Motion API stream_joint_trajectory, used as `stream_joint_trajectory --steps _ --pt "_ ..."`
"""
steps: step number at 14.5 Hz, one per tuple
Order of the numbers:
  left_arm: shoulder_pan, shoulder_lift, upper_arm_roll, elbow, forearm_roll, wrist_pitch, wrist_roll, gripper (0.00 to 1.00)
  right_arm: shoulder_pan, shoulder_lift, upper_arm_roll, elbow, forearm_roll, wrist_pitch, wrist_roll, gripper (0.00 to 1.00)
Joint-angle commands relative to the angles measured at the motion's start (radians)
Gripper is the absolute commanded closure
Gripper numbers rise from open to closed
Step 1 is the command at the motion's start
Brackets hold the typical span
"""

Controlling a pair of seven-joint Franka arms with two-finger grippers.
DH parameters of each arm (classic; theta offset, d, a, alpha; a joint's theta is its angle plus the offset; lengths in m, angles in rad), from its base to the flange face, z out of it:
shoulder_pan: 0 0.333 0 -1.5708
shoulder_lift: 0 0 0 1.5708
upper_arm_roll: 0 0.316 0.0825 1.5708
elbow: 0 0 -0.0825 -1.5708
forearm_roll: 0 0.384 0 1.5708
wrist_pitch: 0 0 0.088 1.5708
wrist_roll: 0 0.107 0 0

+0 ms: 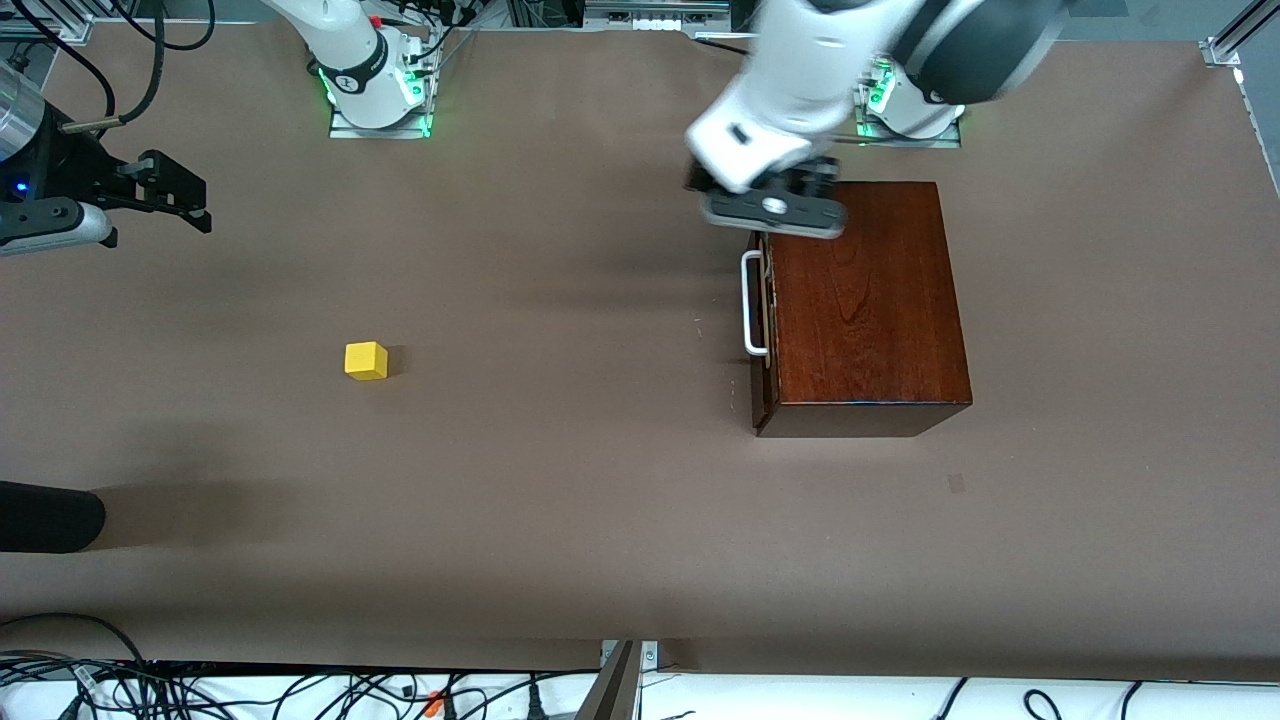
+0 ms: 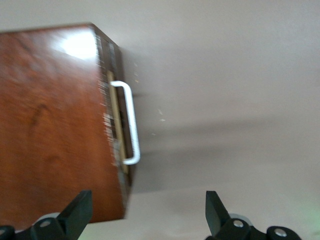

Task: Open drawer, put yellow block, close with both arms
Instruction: 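Move the left gripper across to the white drawer handle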

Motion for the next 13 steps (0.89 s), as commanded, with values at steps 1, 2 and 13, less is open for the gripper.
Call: stream_joint_trajectory --steps 1,2,13 --pt "-0.115 0.083 0.008 0.085 0.073 -0.019 -0.126 0.00 -0.011 0.007 0.003 0.023 0.018 -0.015 -0.016 0.00" --pt "-0.141 0.097 0.007 0.084 0.102 -0.019 -0.134 0.00 -0.011 0.007 0.003 0.023 0.018 -0.015 -0.016 0.00" --pt "-0.184 0.177 0.010 -0.062 0.244 0.059 -0.303 0.00 -0.011 0.007 0.003 0.023 0.018 -0.013 -0.014 0.00"
